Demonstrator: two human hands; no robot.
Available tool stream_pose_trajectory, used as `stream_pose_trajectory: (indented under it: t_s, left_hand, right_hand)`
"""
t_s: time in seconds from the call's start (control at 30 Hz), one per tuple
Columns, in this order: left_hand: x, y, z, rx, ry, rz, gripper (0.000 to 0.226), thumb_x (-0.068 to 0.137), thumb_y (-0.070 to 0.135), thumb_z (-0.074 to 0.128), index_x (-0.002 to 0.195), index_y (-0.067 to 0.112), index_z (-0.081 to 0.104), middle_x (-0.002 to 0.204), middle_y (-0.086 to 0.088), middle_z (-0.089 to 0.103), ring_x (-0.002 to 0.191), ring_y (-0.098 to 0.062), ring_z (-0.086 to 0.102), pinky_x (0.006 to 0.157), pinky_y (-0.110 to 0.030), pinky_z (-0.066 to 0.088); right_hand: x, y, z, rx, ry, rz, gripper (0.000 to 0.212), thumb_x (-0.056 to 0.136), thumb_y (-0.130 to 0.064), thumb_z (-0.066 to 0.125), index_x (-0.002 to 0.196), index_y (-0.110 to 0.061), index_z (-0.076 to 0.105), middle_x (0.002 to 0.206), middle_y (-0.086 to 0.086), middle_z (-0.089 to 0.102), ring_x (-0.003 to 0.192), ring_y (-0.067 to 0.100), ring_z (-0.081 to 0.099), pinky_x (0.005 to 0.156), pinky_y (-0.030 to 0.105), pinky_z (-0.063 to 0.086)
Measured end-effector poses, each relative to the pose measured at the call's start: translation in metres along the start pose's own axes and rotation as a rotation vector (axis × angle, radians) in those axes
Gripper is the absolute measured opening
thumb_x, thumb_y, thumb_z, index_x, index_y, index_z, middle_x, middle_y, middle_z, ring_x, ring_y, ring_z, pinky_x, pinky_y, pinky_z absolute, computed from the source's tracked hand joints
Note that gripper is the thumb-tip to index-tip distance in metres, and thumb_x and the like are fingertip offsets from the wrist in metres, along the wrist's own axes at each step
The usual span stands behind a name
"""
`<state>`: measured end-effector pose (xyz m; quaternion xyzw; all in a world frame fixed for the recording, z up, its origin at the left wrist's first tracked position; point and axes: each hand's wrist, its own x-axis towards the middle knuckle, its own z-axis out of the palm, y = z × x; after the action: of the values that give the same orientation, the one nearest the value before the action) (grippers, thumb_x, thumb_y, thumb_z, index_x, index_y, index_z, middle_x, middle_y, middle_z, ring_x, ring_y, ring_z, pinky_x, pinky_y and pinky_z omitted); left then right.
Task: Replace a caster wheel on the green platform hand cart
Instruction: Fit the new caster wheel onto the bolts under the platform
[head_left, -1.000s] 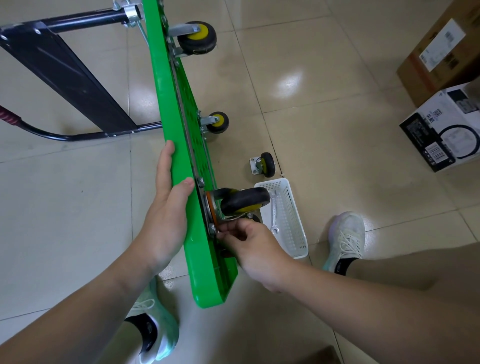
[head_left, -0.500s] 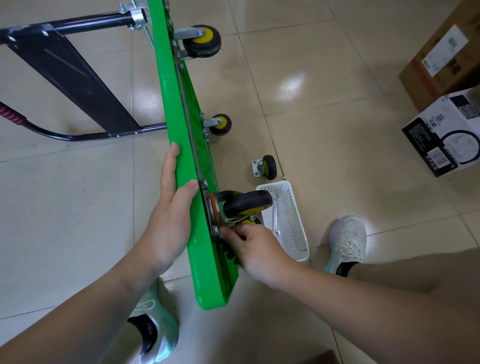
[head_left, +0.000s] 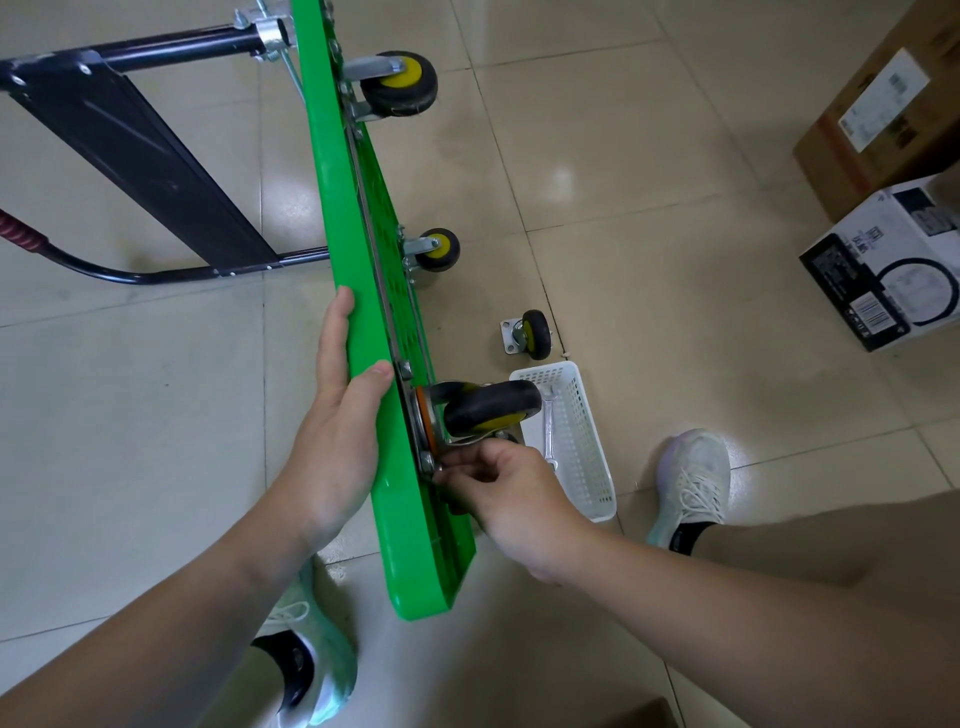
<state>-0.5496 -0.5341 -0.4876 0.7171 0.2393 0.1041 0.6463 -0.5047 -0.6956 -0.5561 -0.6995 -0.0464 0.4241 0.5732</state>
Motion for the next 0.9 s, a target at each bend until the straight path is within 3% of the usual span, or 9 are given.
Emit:
stream_pose_trajectory:
  t_s: [0.27, 0.43, 0.63, 0.77, 0.9]
  left_hand:
    - [-0.0005, -0.0001, 0.0007, 0.006, -0.003, -0.001, 0.056, 0.081, 0.056, 0.047, 0.123, 0.087, 0.027, 0.156, 0.031, 0.034, 0.141, -0.001, 0.043, 0.122, -0.045, 0.030]
    - [0.0003, -0.0009, -0.0004, -0.003, -0.011, -0.004, 0.056, 0.082, 0.055, 0.047, 0.125, 0.085, 0.027, 0.152, 0.037, 0.035, 0.140, 0.000, 0.043, 0.122, -0.045, 0.031]
    - [0.0004, -0.0019, -0.0015, -0.004, -0.003, 0.006, 0.056, 0.082, 0.053, 0.047, 0.124, 0.085, 0.029, 0.139, 0.051, 0.039, 0.139, 0.006, 0.042, 0.124, -0.044, 0.028]
    - [-0.0004, -0.0014, -0.0011, -0.019, -0.002, -0.003, 0.056, 0.082, 0.053, 0.048, 0.124, 0.086, 0.030, 0.147, 0.041, 0.038, 0.139, 0.003, 0.044, 0.123, -0.044, 0.029]
    - [-0.0007, -0.0006, -0.0006, -0.016, 0.001, -0.010, 0.056, 0.081, 0.054, 0.048, 0.123, 0.086, 0.030, 0.146, 0.042, 0.039, 0.137, 0.004, 0.045, 0.123, -0.044, 0.030]
  right_hand:
    - [0.0014, -0.0038, -0.0023, -0.020, -0.027, -0.017, 0.013, 0.090, -0.019, 0.072, 0.100, -0.022, 0.079, 0.098, -0.007, 0.077, 0.099, 0.013, 0.071, 0.101, 0.040, 0.052]
    - [0.0037, -0.0039, -0.0016, -0.051, -0.042, -0.013, 0.011, 0.089, -0.029, 0.071, 0.092, -0.022, 0.078, 0.090, -0.001, 0.077, 0.090, 0.021, 0.070, 0.096, 0.052, 0.053]
    - [0.0058, -0.0020, -0.0006, -0.103, -0.093, -0.004, 0.055, 0.070, -0.068, 0.064, 0.089, -0.018, 0.075, 0.085, 0.006, 0.075, 0.077, 0.022, 0.066, 0.087, 0.057, 0.055]
    - [0.0069, -0.0041, -0.0016, -0.133, -0.084, -0.010, 0.046, 0.076, -0.064, 0.064, 0.088, -0.020, 0.075, 0.085, 0.005, 0.075, 0.082, 0.028, 0.069, 0.088, 0.056, 0.054]
    - [0.0056, -0.0029, -0.0018, -0.107, -0.082, -0.033, 0.023, 0.085, -0.047, 0.068, 0.093, -0.027, 0.076, 0.091, -0.006, 0.076, 0.093, 0.018, 0.071, 0.096, 0.052, 0.053]
